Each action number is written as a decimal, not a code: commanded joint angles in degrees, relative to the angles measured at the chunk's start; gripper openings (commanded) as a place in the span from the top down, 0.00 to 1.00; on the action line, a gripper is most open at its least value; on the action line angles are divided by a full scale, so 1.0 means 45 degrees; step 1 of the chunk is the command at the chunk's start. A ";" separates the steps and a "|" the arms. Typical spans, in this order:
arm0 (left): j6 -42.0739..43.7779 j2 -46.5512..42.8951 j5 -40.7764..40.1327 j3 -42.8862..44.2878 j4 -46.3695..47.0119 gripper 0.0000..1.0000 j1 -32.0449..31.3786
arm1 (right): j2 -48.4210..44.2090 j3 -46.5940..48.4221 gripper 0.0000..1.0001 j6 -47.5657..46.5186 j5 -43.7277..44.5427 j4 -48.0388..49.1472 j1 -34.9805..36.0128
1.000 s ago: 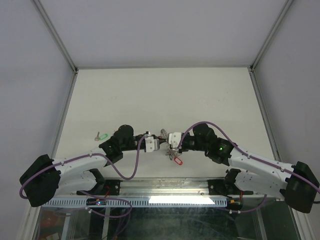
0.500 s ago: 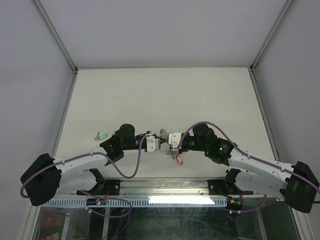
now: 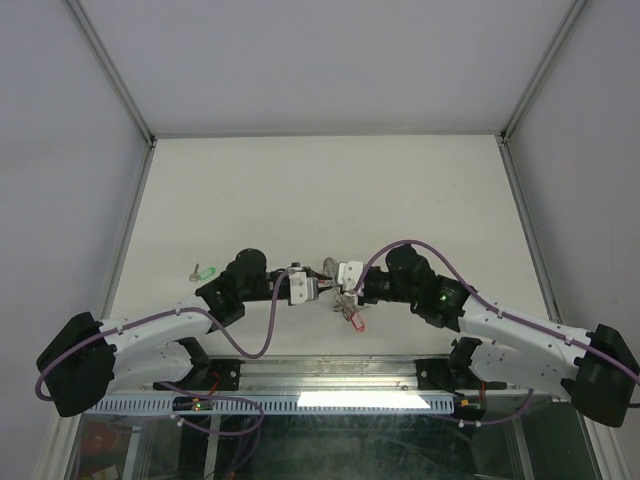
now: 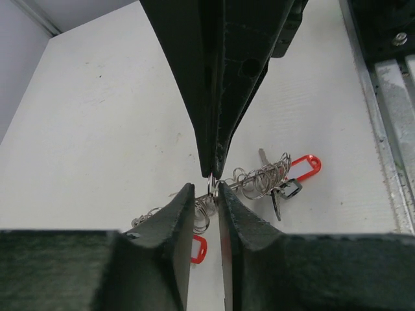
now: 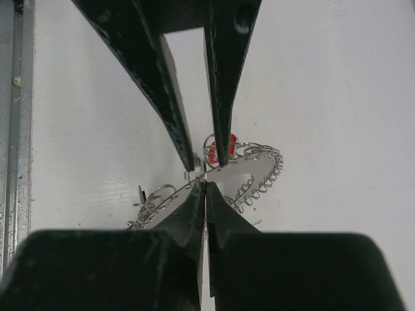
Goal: Put the keys on the keyring
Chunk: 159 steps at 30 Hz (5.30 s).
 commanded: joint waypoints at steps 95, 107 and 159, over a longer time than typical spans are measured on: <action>-0.3077 -0.0921 -0.0111 -0.0672 0.3527 0.82 -0.0110 | -0.2007 -0.0179 1.00 0.0020 -0.0230 0.2973 0.0442; -0.2373 -0.1357 -0.0426 -0.0478 0.2025 0.61 -0.0122 | -0.2253 -0.0264 1.00 -0.0039 0.0050 0.2759 0.0482; -0.1381 -0.2114 -0.1448 -0.0524 0.0733 0.86 -0.0113 | -0.2584 -0.0274 1.00 0.0039 0.0563 0.2426 0.0501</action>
